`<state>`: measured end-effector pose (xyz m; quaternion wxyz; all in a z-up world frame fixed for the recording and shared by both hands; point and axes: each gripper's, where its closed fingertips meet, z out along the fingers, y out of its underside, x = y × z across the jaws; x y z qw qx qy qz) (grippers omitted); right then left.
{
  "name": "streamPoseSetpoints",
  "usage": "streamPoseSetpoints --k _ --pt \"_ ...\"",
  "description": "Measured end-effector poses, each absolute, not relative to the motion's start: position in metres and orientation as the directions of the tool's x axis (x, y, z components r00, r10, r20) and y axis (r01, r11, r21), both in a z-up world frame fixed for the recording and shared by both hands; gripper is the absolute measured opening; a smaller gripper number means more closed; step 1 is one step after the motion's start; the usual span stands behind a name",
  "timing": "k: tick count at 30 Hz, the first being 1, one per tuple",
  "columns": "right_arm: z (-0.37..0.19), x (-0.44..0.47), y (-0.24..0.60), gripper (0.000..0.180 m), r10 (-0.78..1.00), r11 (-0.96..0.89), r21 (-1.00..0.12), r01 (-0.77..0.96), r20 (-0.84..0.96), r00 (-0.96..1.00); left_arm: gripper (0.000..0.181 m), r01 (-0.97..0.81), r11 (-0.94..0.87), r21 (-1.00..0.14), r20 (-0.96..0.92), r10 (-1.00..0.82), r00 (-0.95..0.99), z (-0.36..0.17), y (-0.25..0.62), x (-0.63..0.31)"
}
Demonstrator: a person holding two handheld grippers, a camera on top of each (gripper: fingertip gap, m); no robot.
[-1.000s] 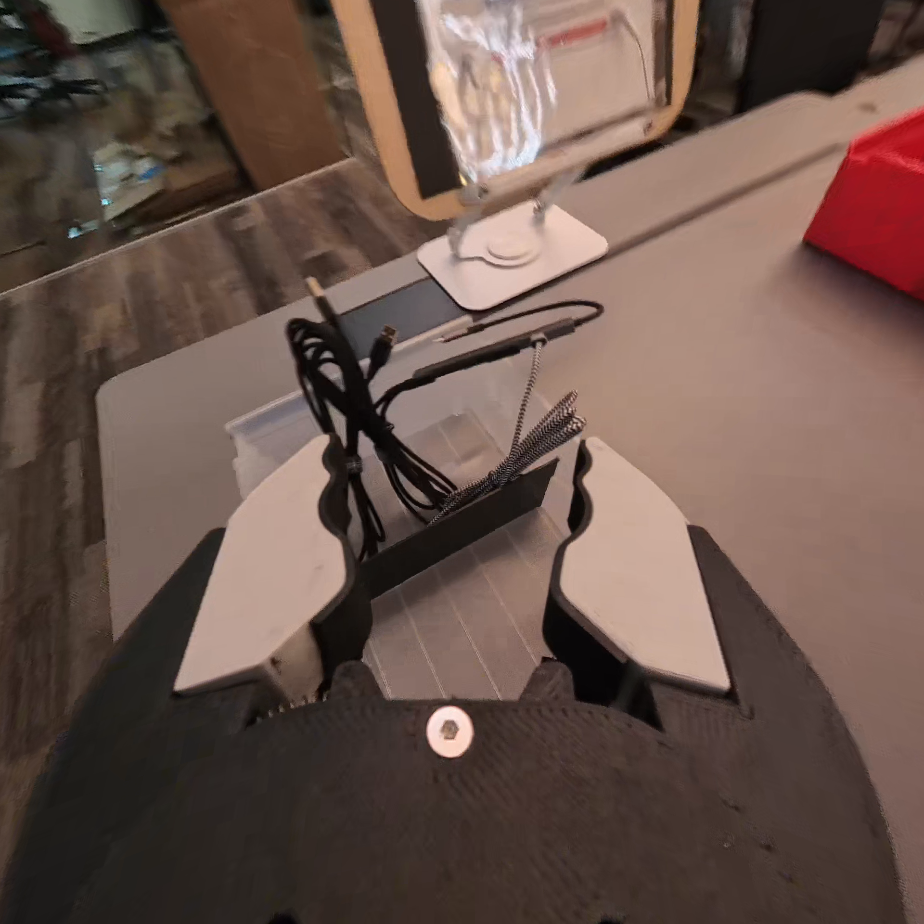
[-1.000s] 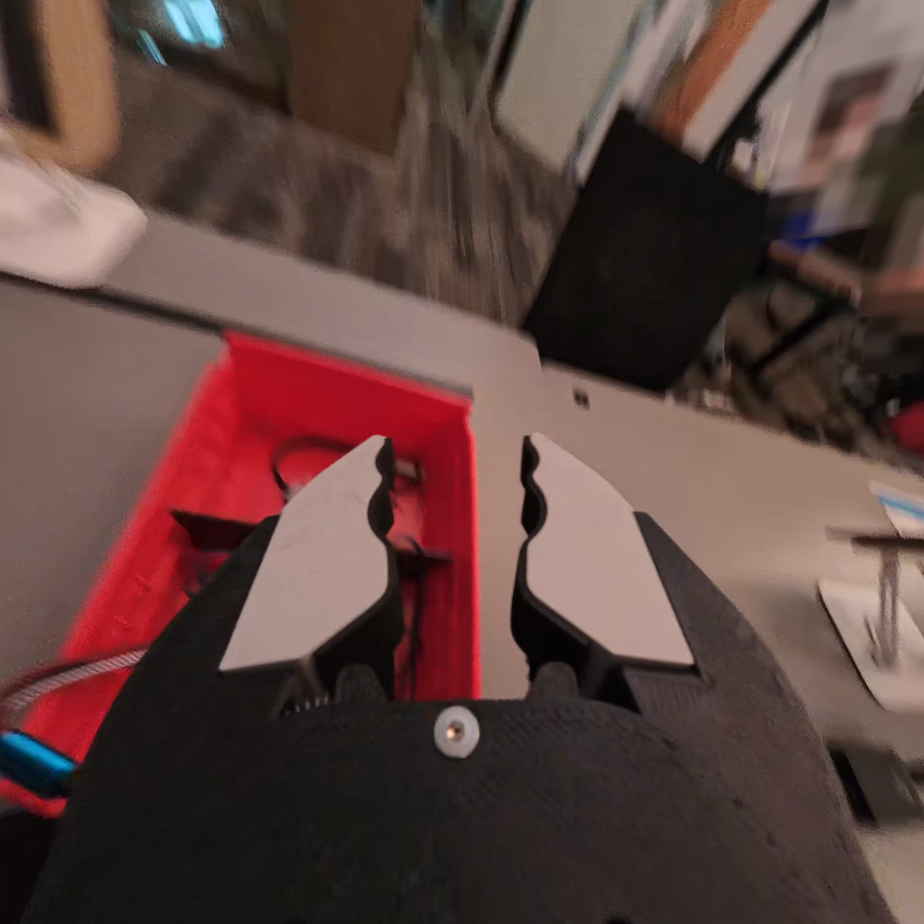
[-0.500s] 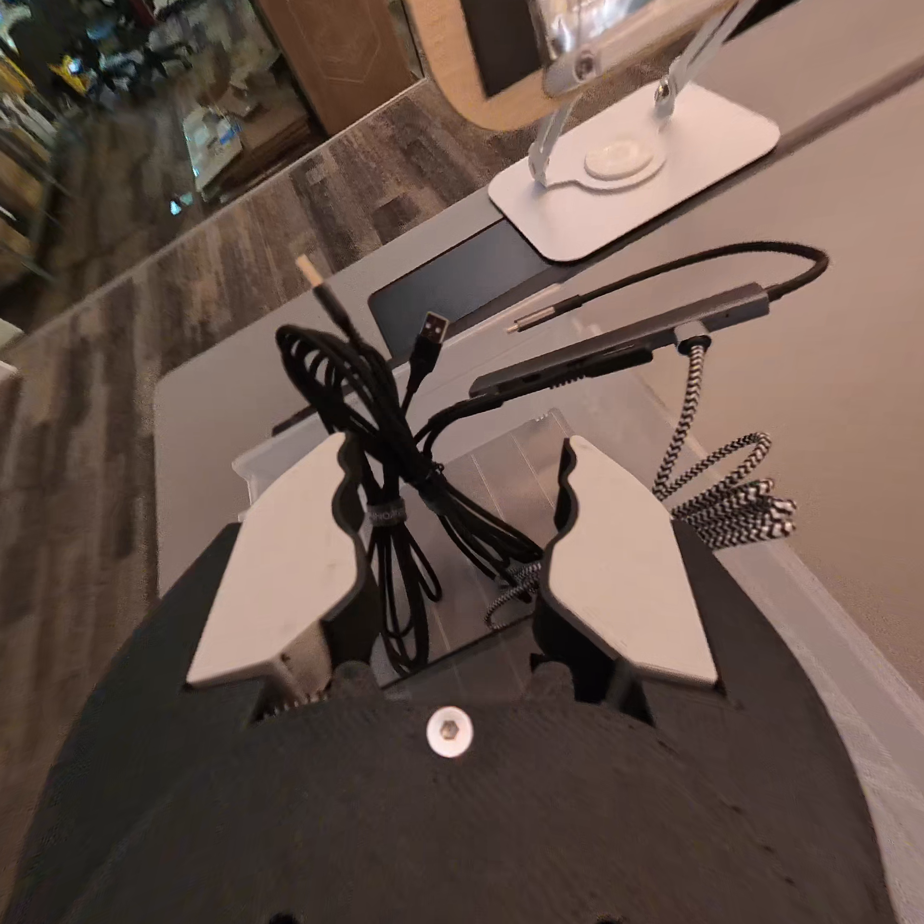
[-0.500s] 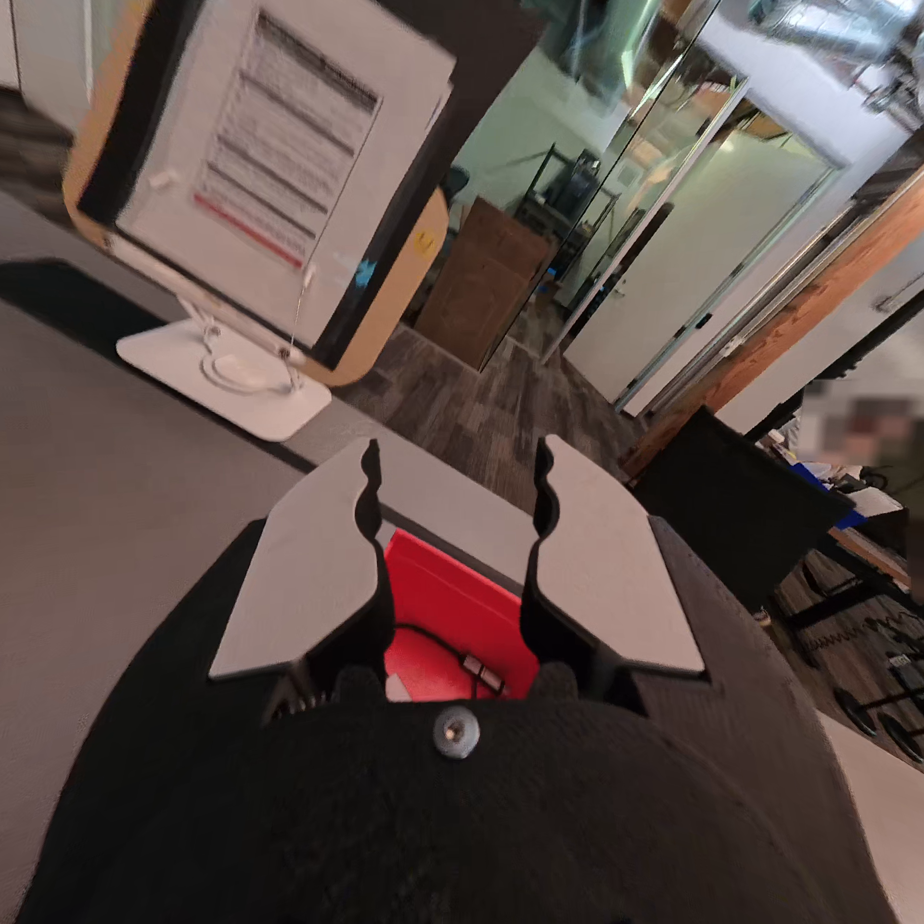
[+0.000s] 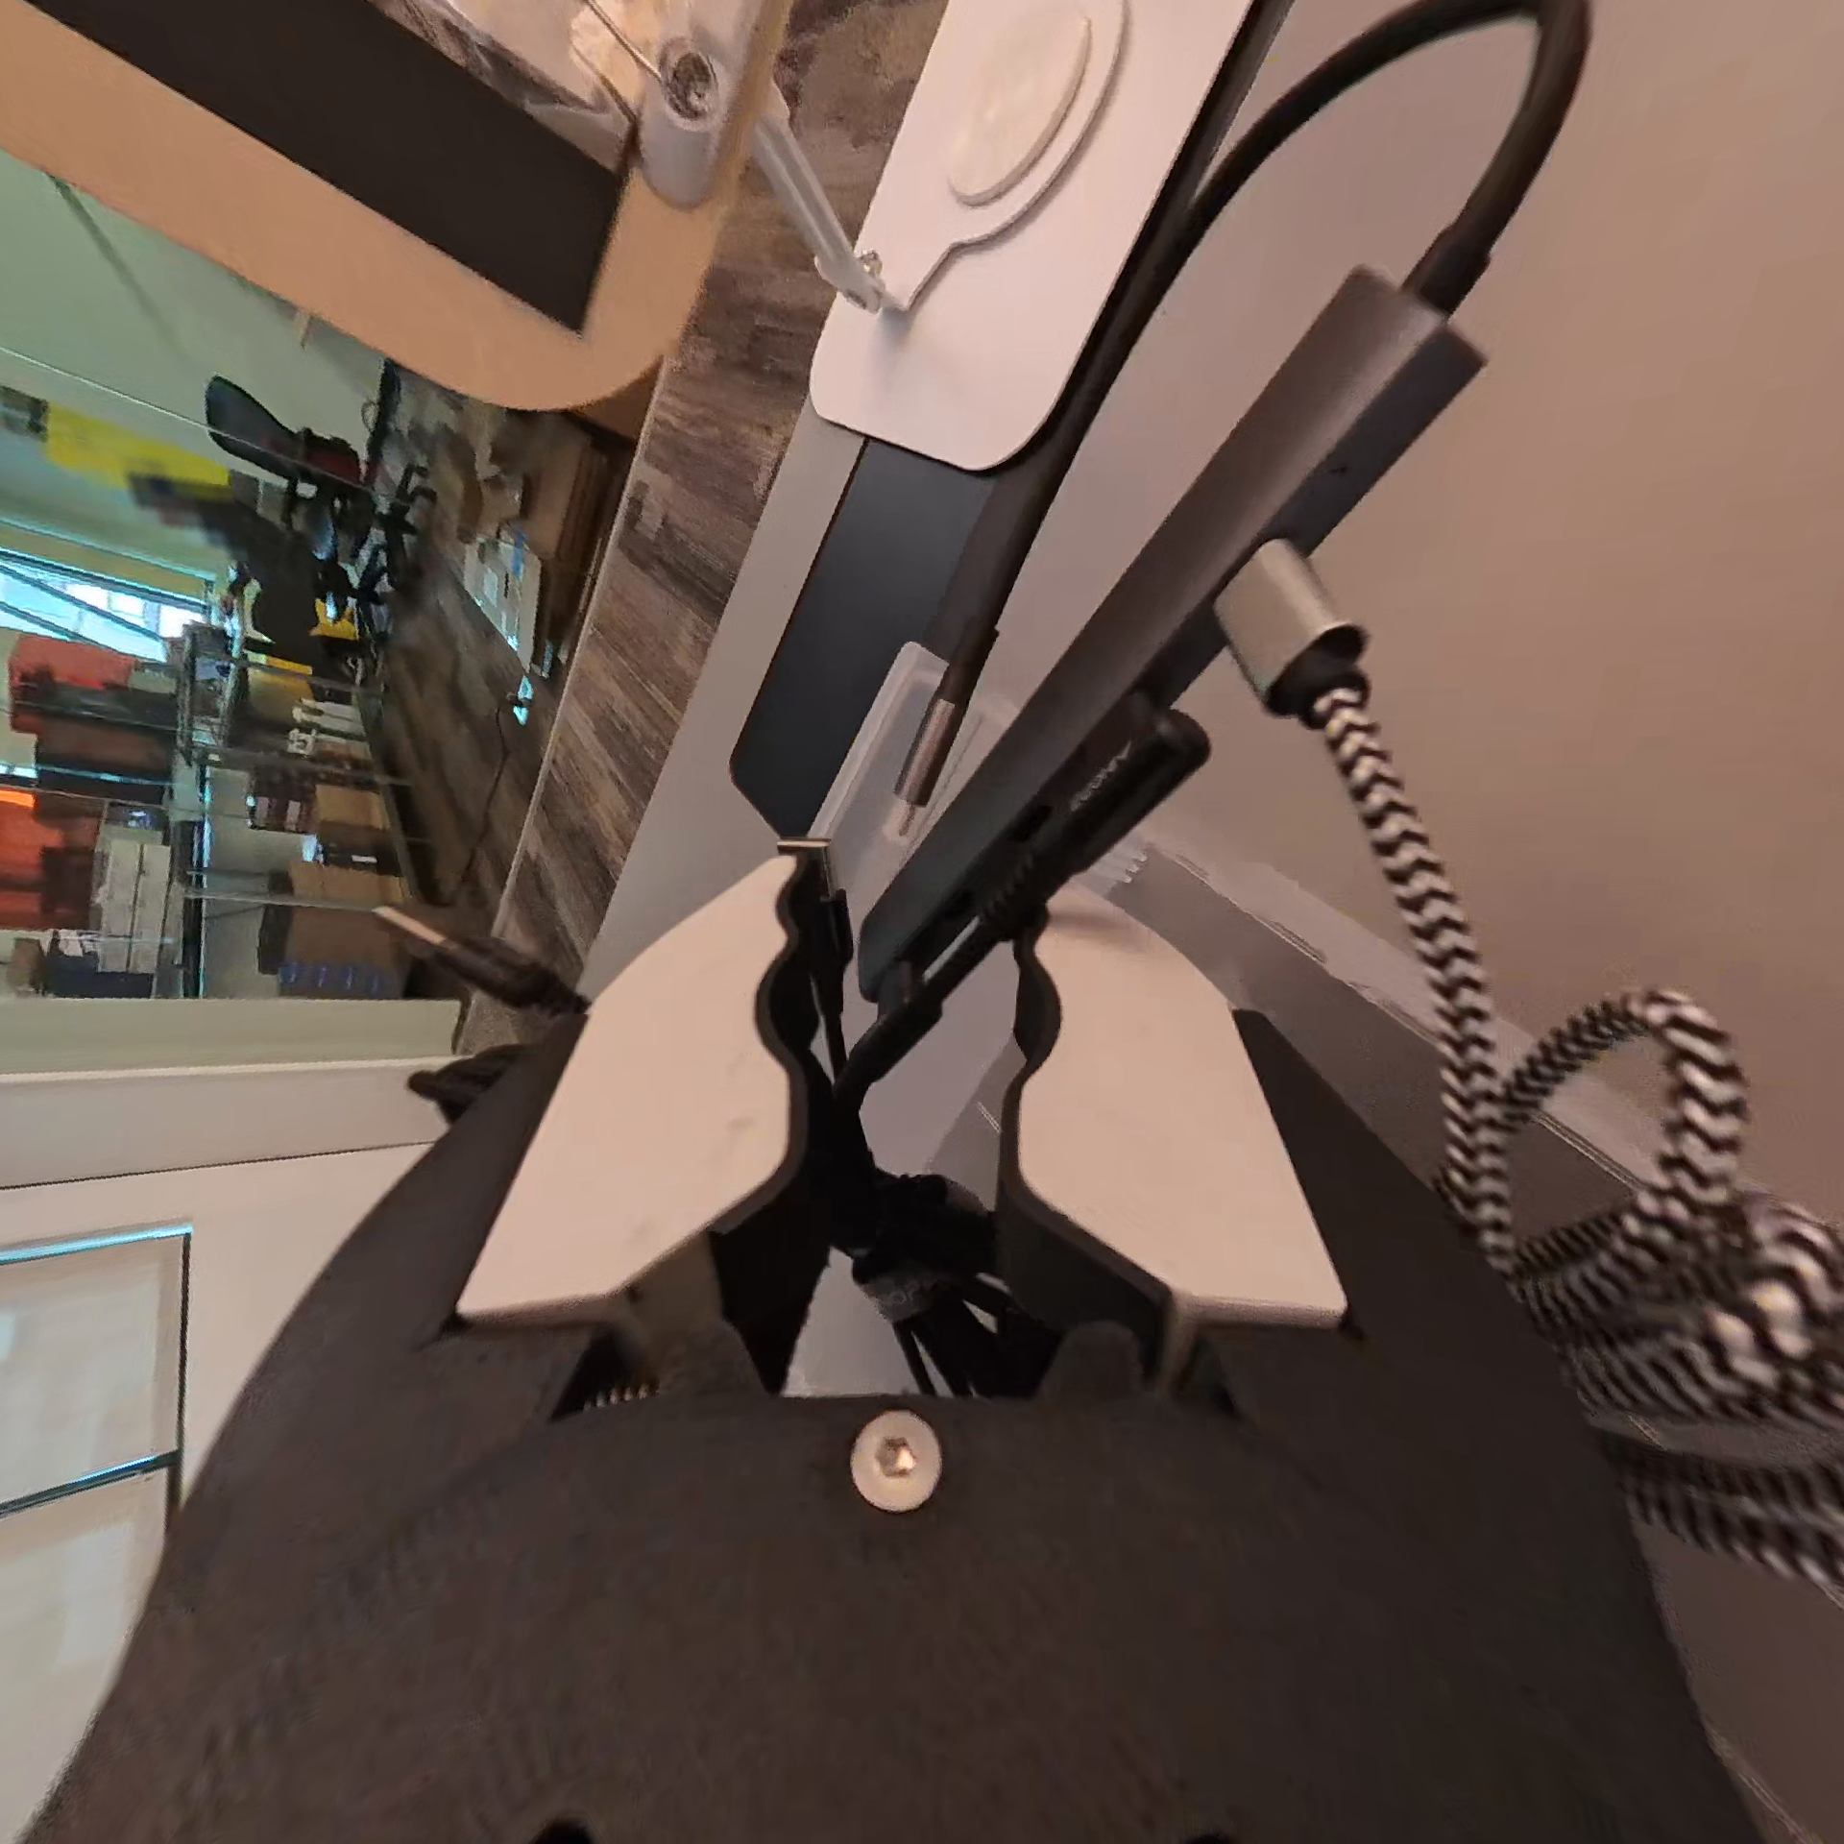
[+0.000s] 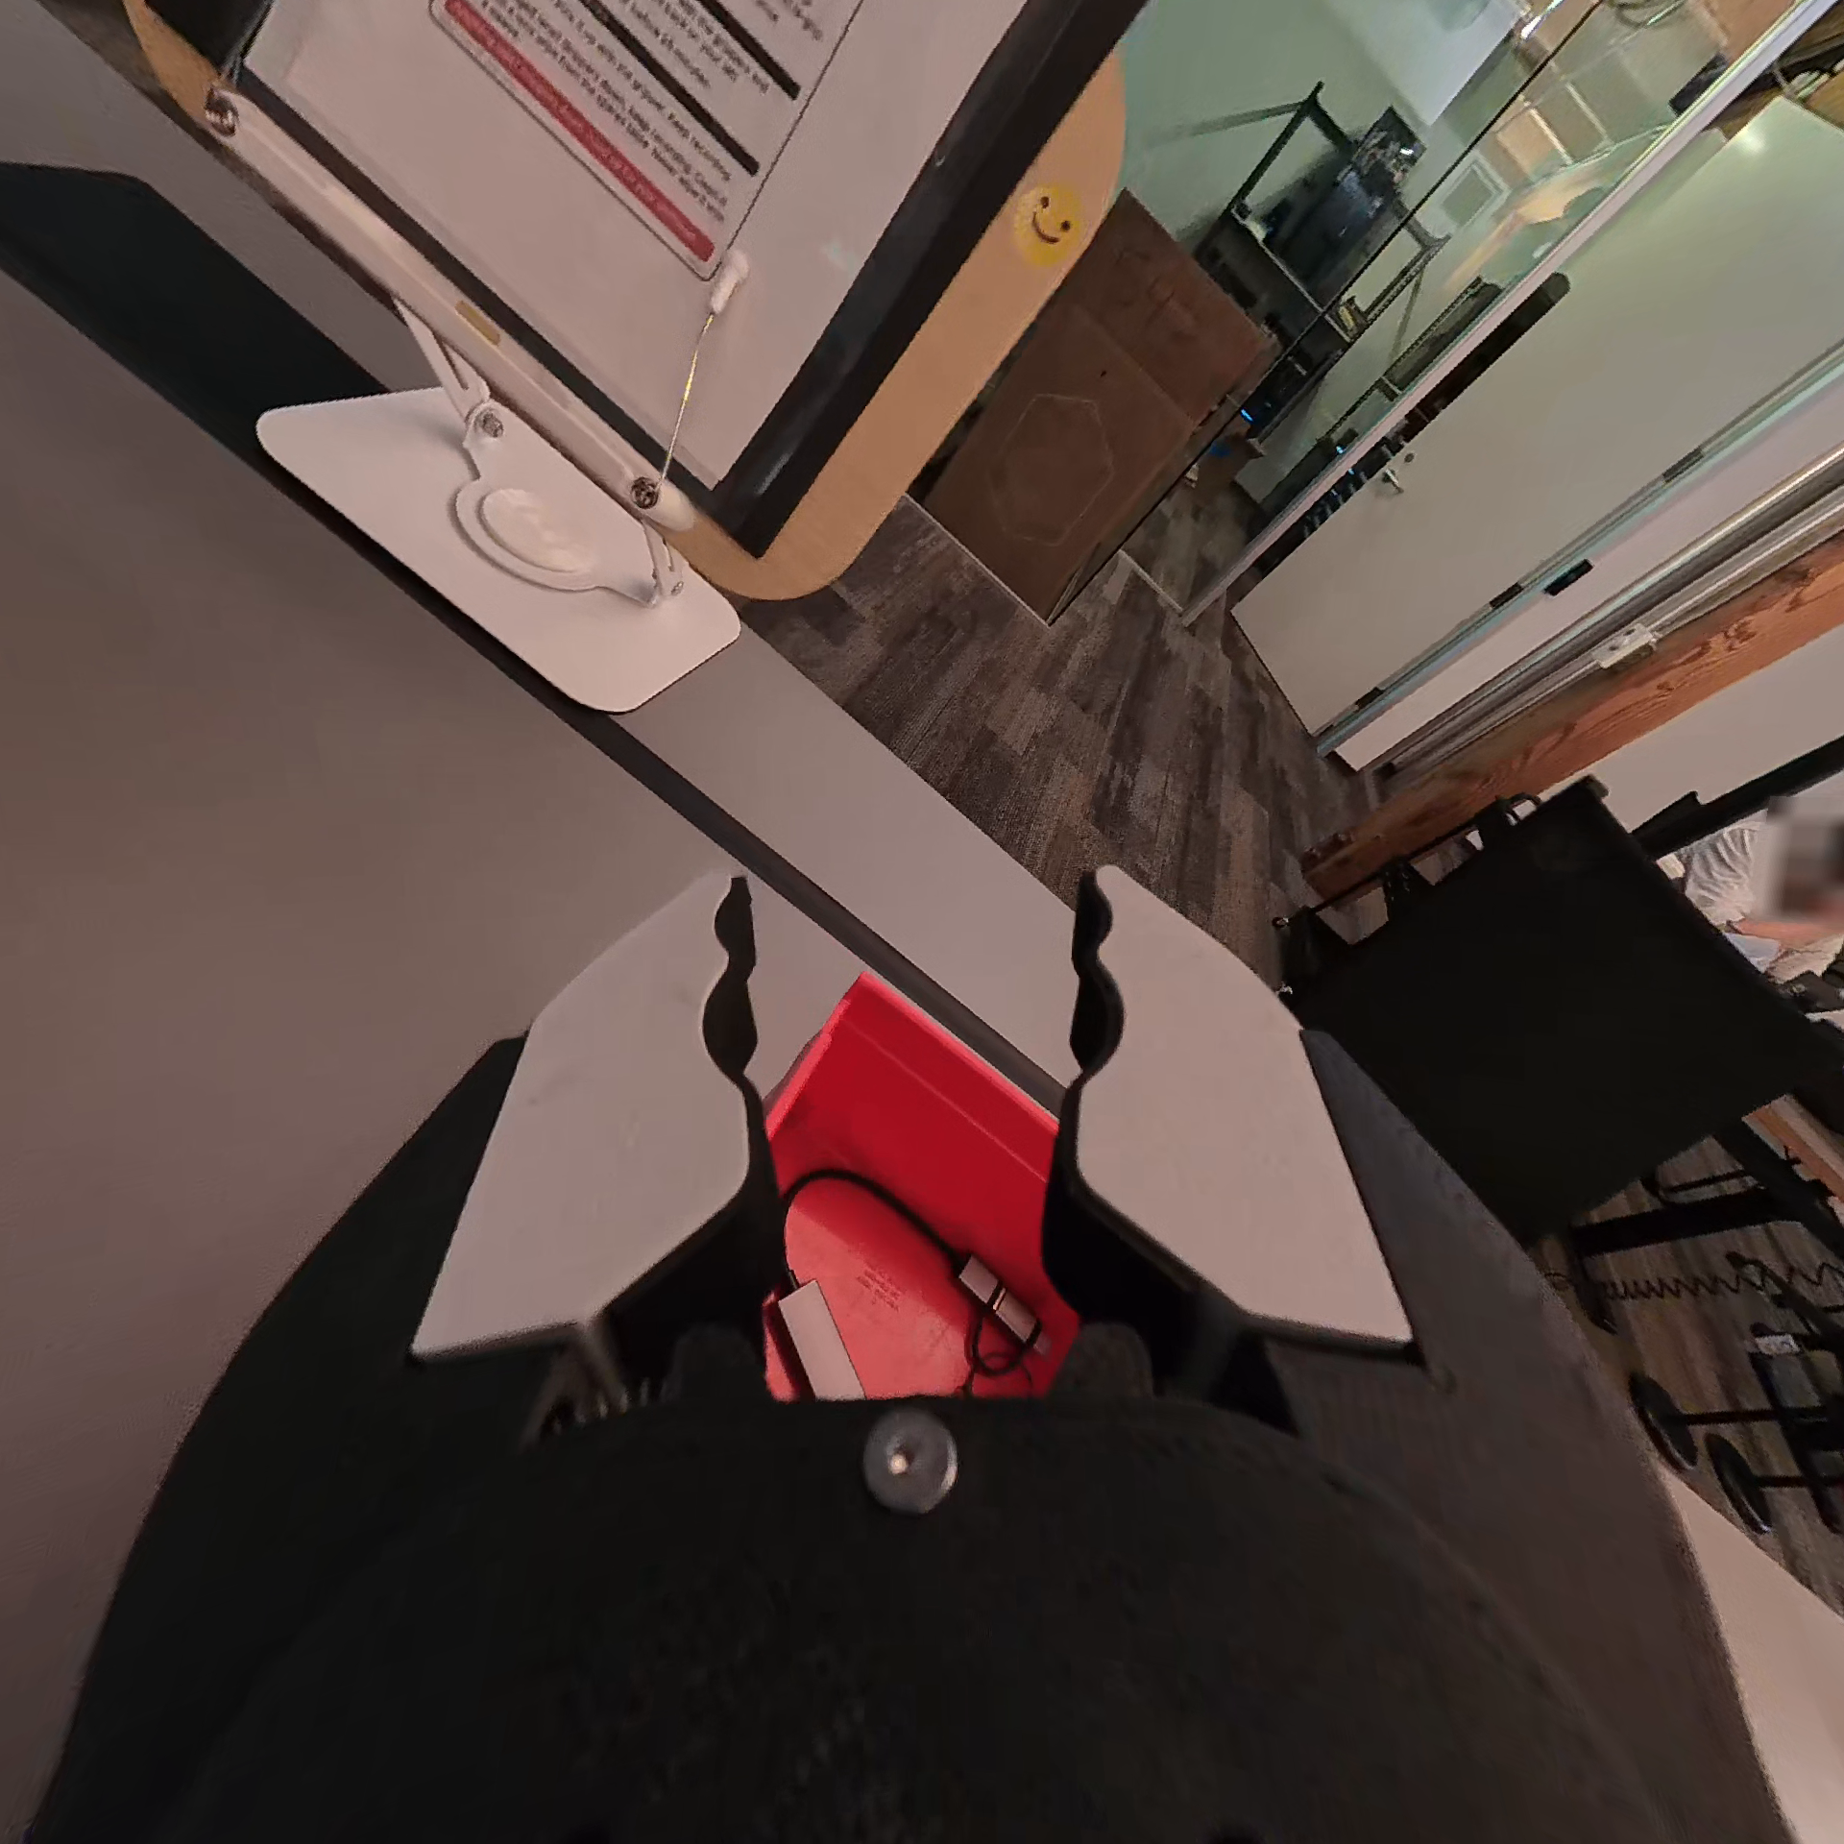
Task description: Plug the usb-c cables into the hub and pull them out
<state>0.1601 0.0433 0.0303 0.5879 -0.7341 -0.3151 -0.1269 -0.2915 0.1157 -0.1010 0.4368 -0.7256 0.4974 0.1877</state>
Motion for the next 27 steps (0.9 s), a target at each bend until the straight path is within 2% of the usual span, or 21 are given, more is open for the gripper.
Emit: streamPoseSetpoints --k 3,8,12,16,19,24,27 --pt "0.024 0.150 0.045 0.062 0.345 -0.105 -0.772 0.627 0.563 0.751 0.024 -0.886 -0.128 -0.445 -0.697 -0.571 0.433 -0.110 0.120 -0.290" --pt "0.011 0.140 0.048 0.062 0.380 -0.116 -0.722 0.682 0.603 0.702 0.018 -0.889 -0.155 -0.431 -0.737 -0.508 0.446 -0.100 0.121 -0.301" --pt "0.011 0.140 0.046 0.062 0.385 -0.110 -0.715 0.691 0.610 0.693 0.011 -0.857 -0.181 -0.482 -0.774 -0.370 0.513 -0.063 0.115 -0.319" --pt "0.024 0.139 0.040 0.060 0.385 -0.059 -0.752 0.656 0.589 0.710 0.011 -0.767 -0.171 -0.619 -0.737 -0.210 0.642 -0.019 0.107 -0.331" --pt "0.033 0.142 0.037 0.059 0.374 -0.039 -0.775 0.631 0.575 0.728 0.011 -0.764 -0.156 -0.626 -0.764 -0.074 0.641 0.018 0.092 -0.338" --pt "0.040 0.141 0.032 0.058 0.382 -0.014 -0.797 0.603 0.553 0.740 0.011 -0.741 0.050 -0.670 -0.737 0.080 0.671 0.105 0.036 -0.299" --pt "0.044 0.136 0.029 0.057 0.392 0.003 -0.801 0.599 0.552 0.736 0.010 -0.647 0.254 -0.718 -0.669 0.002 0.743 0.146 -0.010 -0.245"
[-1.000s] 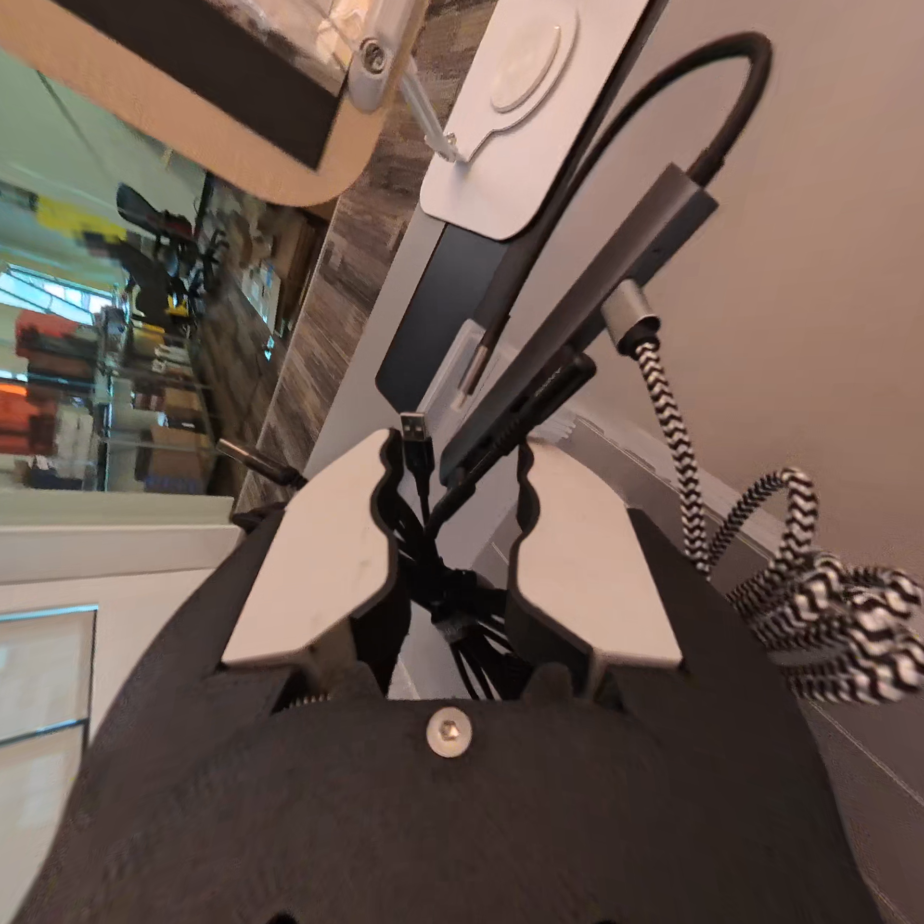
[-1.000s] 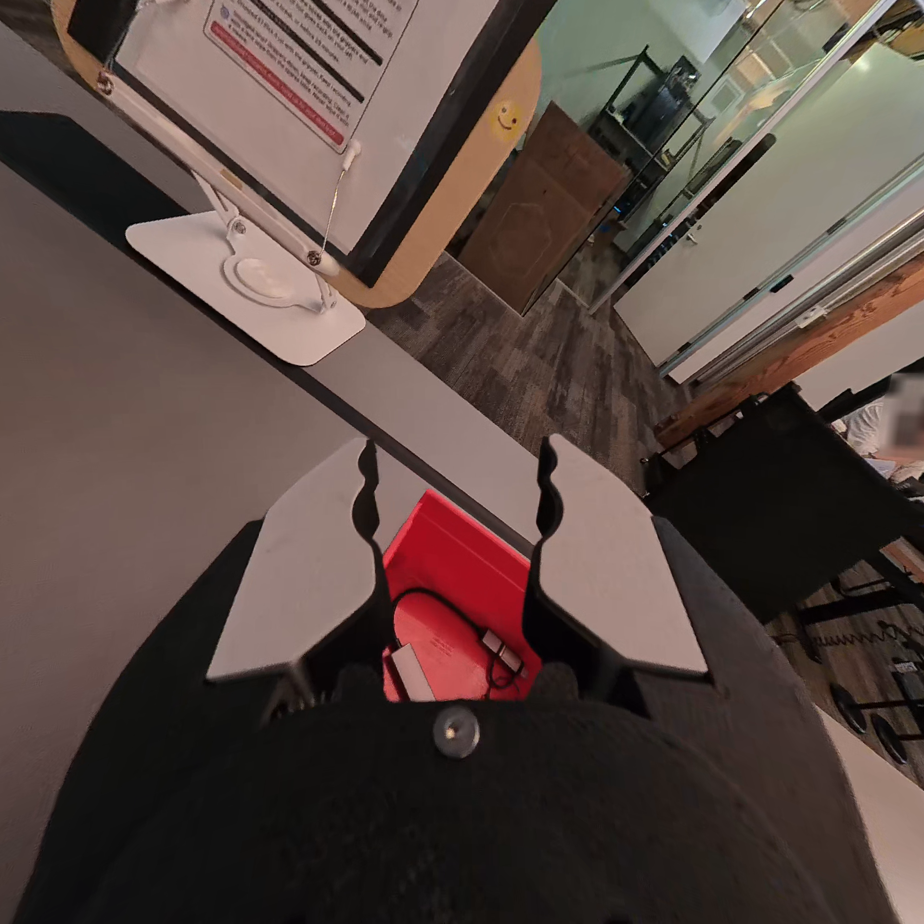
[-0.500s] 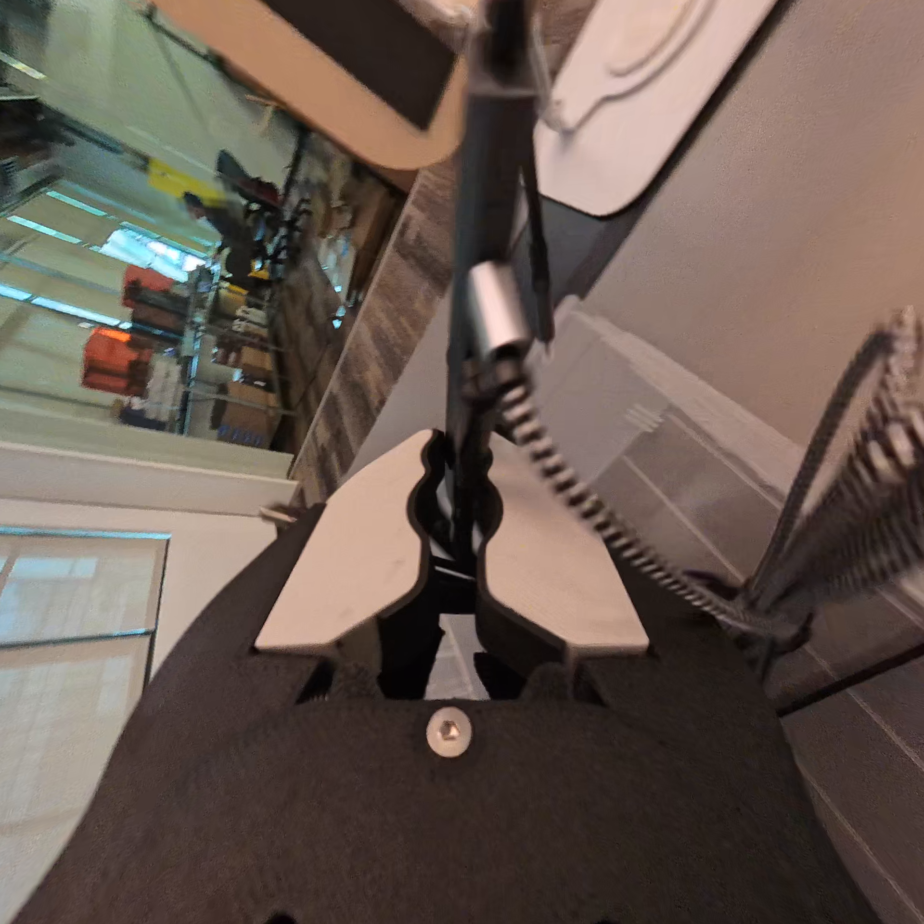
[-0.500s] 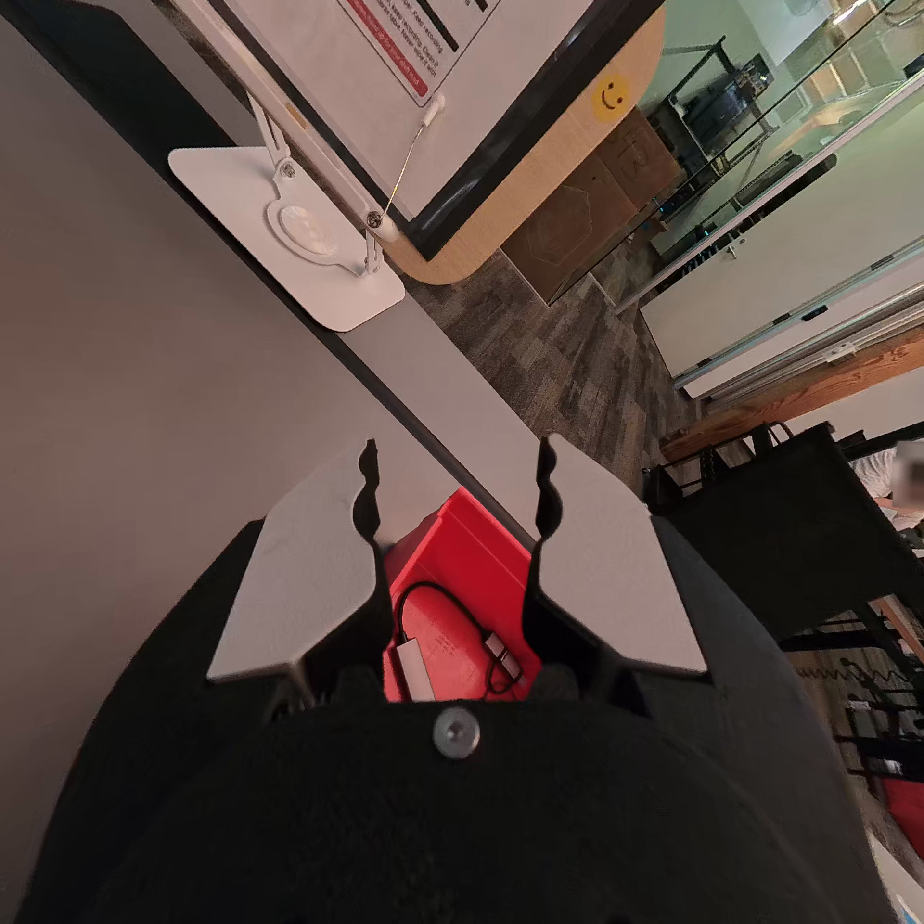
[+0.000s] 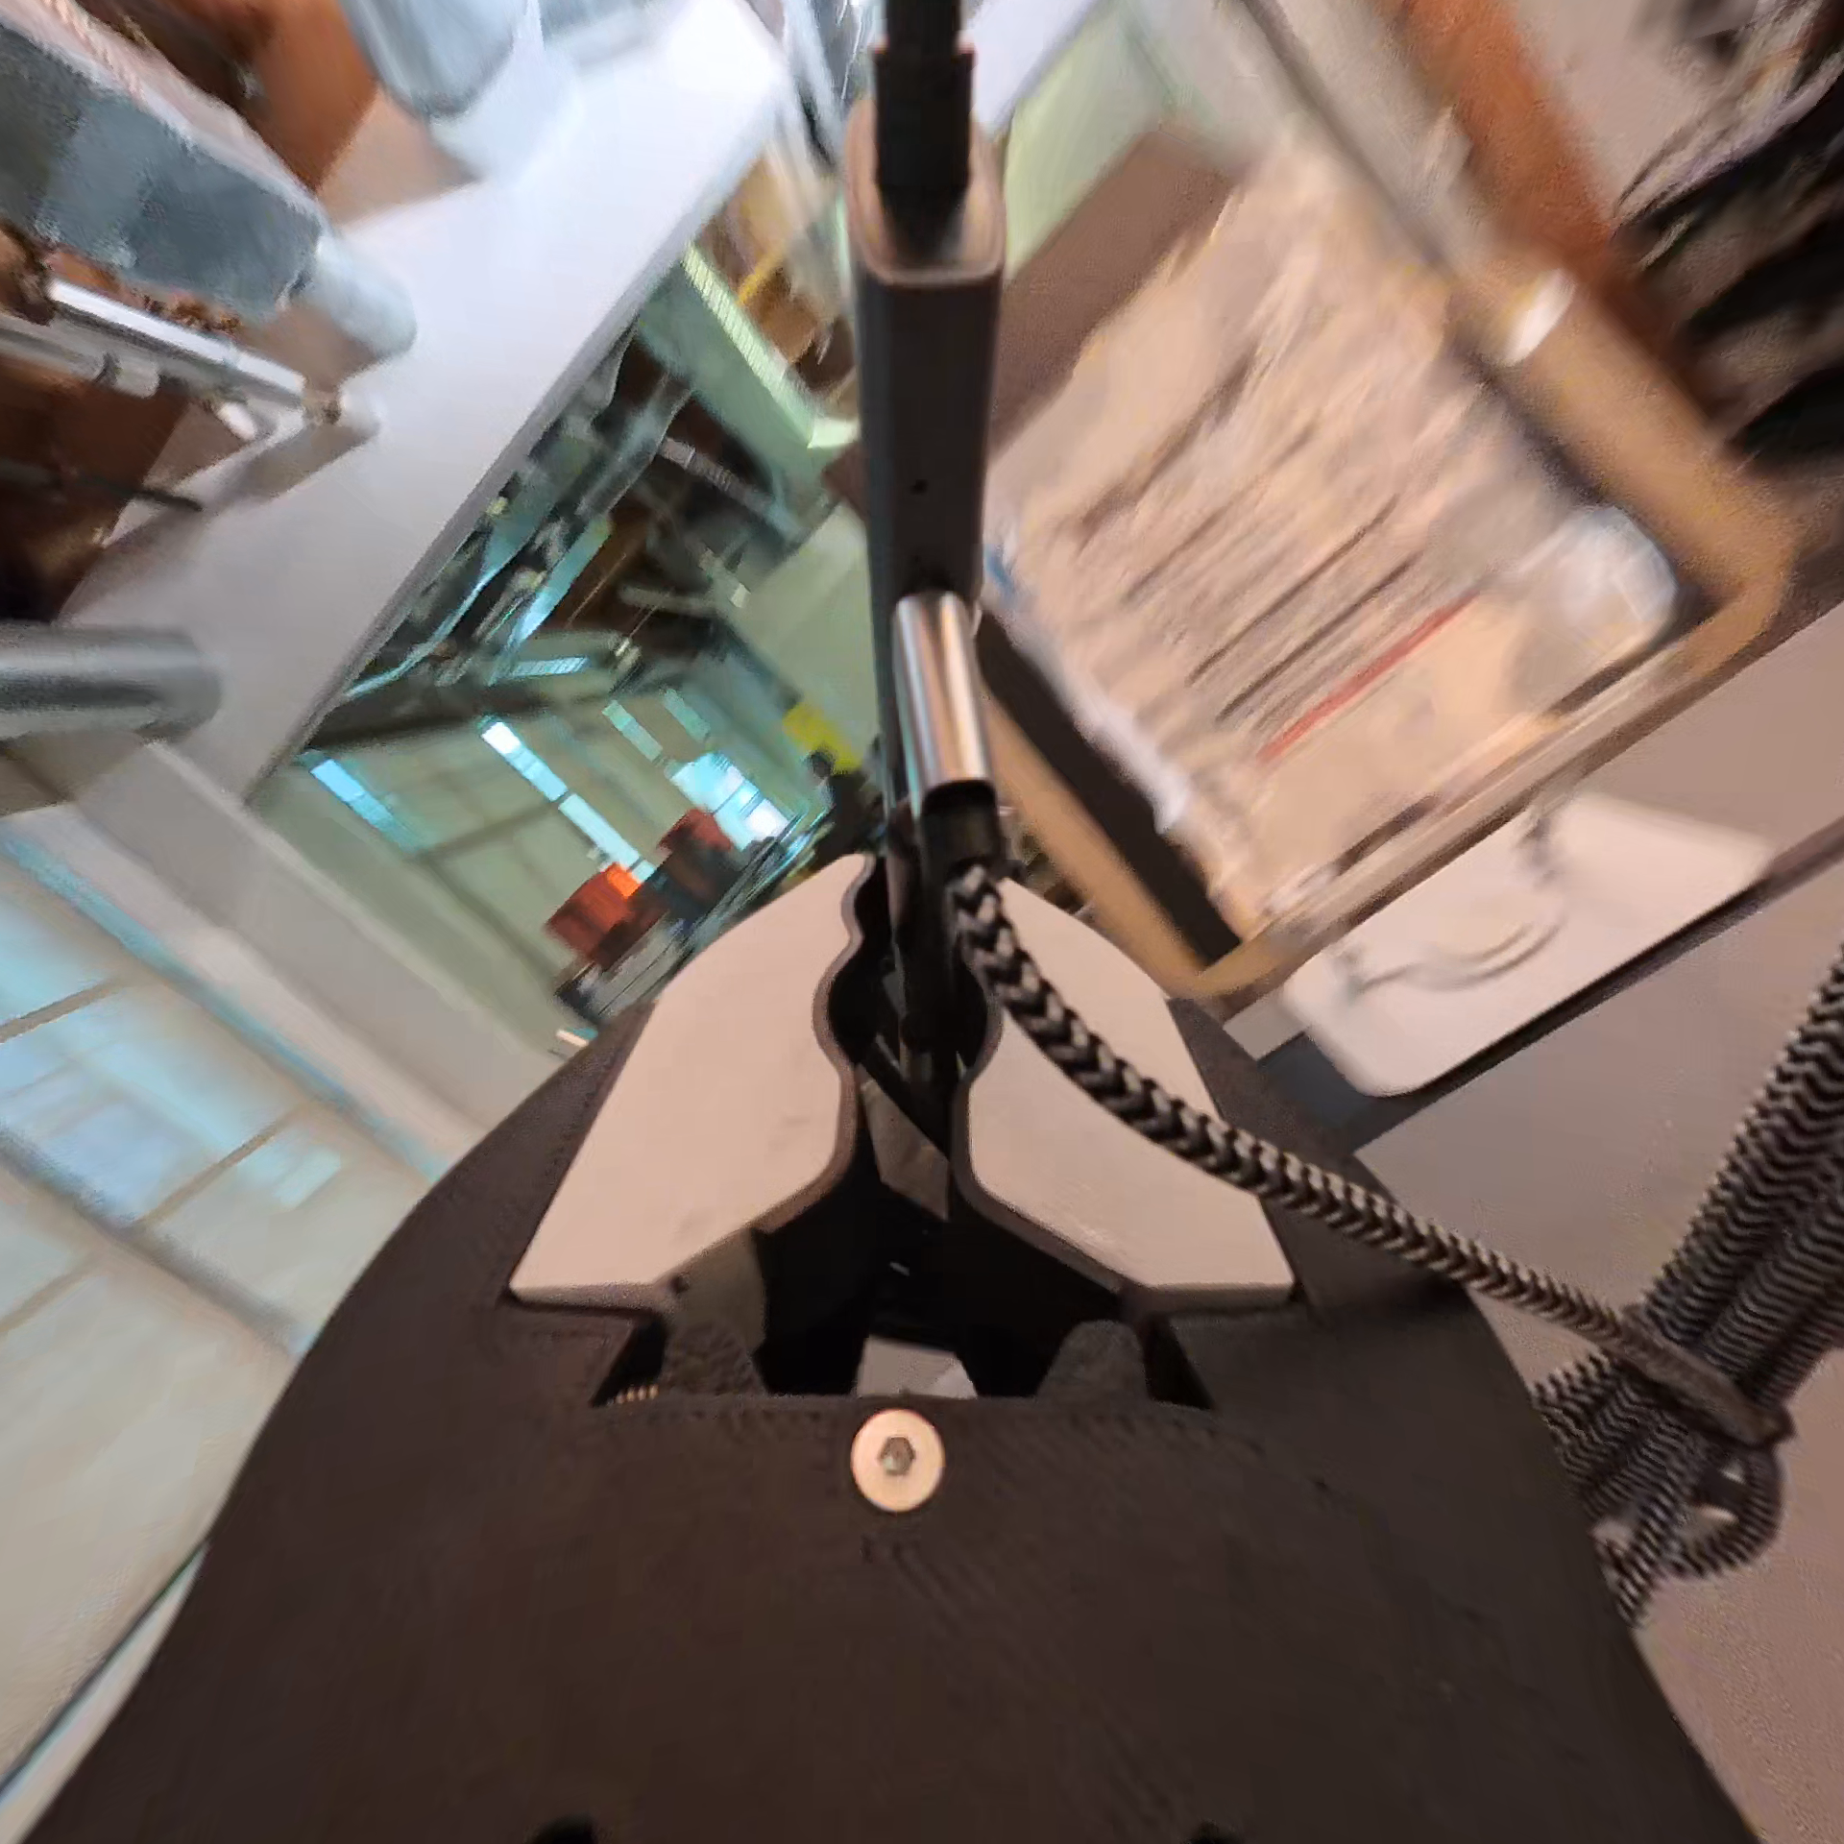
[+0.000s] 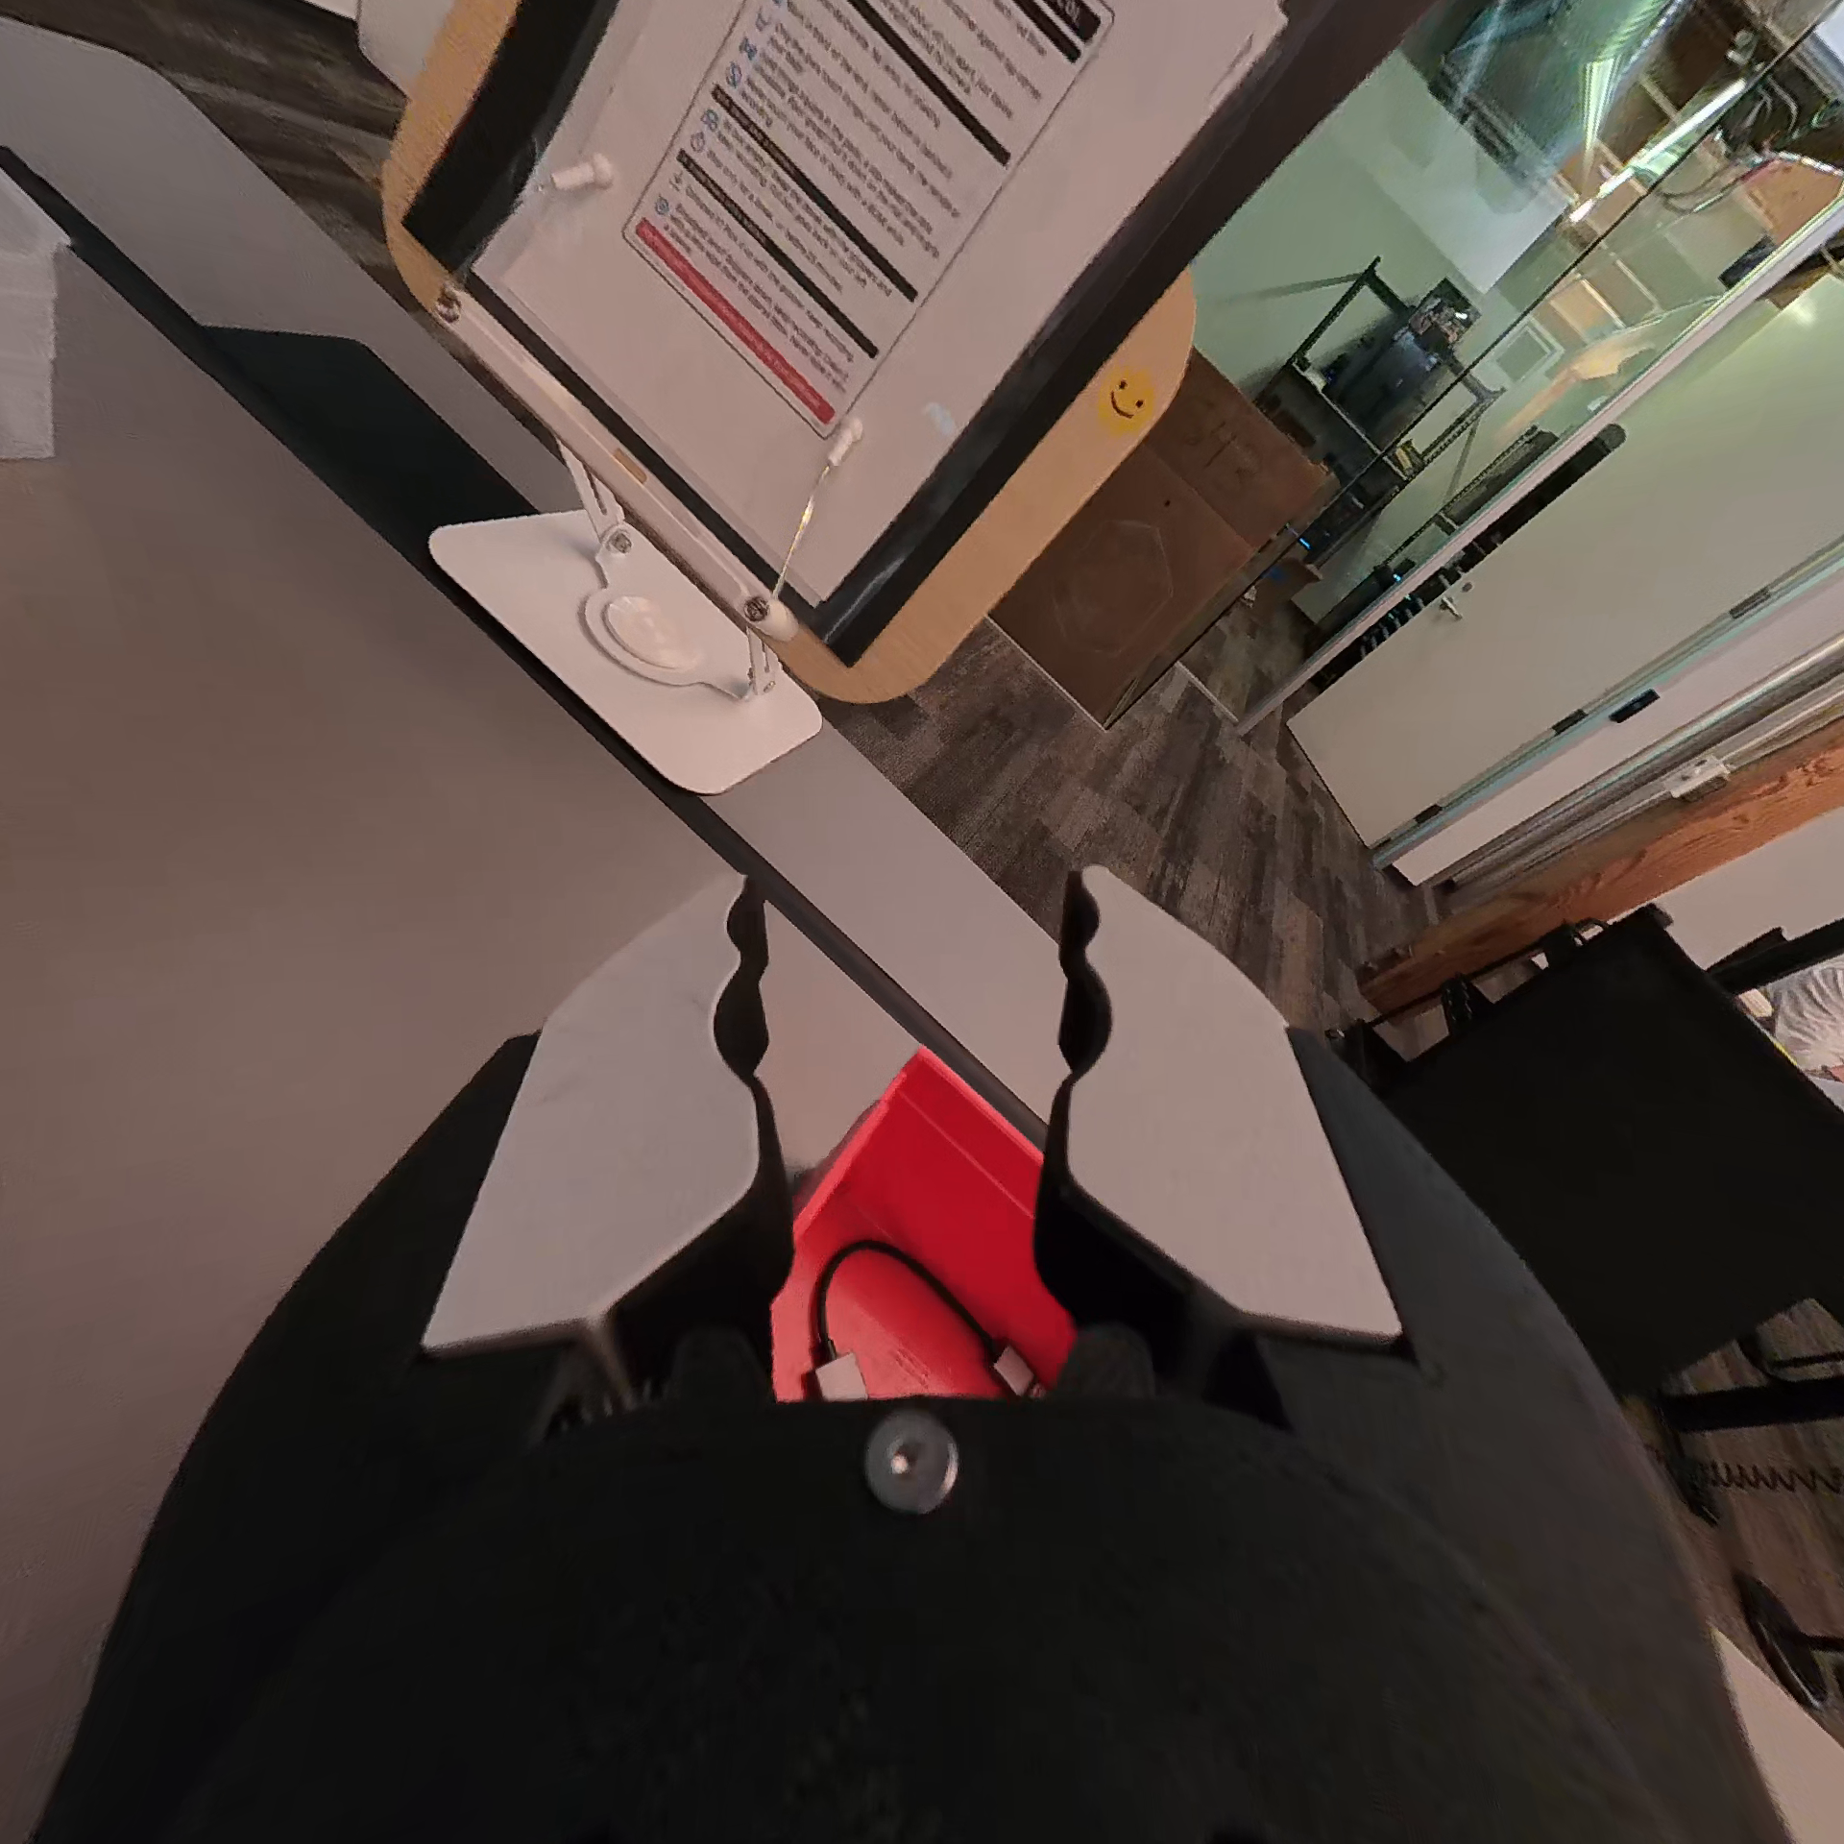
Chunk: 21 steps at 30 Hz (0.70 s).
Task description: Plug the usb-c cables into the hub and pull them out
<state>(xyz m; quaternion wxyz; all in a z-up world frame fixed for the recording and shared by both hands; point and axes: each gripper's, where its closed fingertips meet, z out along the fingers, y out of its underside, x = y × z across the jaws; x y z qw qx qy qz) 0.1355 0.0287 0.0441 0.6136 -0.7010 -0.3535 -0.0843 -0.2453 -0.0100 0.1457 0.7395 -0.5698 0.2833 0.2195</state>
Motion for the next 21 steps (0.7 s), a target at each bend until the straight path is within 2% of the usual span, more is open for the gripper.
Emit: streamPoseSetpoints --k 2,6,9,12,15,17,19,21 --pt "0.047 0.125 0.023 0.057 0.426 0.022 -0.816 0.577 0.530 0.733 0.010 -0.542 0.340 -0.769 -0.620 -0.187 0.762 0.150 -0.034 -0.202" --pt "0.063 0.094 0.001 0.057 0.524 0.116 -0.854 0.508 0.487 0.699 0.010 -0.413 0.352 -0.840 -0.542 -0.519 0.661 0.121 -0.054 -0.128" --pt "0.085 0.069 -0.027 0.056 0.602 0.223 -0.880 0.419 0.463 0.650 0.010 -0.392 0.311 -0.866 -0.496 -0.627 0.600 0.091 -0.047 -0.093" --pt "0.104 0.051 -0.057 0.055 0.652 0.314 -0.881 0.354 0.471 0.594 0.011 -0.444 0.286 -0.849 -0.516 -0.630 0.580 0.061 -0.030 -0.074" --pt "0.100 0.028 -0.084 0.055 0.667 0.434 -0.804 0.406 0.590 0.456 0.010 -0.582 0.309 -0.752 -0.642 -0.545 0.539 0.029 -0.014 -0.062" --pt "0.084 0.011 -0.093 0.057 0.618 0.531 -0.695 0.485 0.709 0.339 0.010 -0.692 0.320 -0.647 -0.743 -0.470 0.477 0.007 -0.004 -0.056" --pt "0.068 -0.002 -0.088 0.066 0.496 0.620 -0.548 0.562 0.828 0.261 0.011 -0.782 0.326 -0.531 -0.825 -0.410 0.389 -0.016 0.003 -0.050" --pt "0.043 -0.015 -0.079 0.066 0.450 0.649 -0.449 0.615 0.878 0.166 0.011 -0.841 0.325 -0.433 -0.875 -0.377 0.305 -0.036 0.007 -0.045"
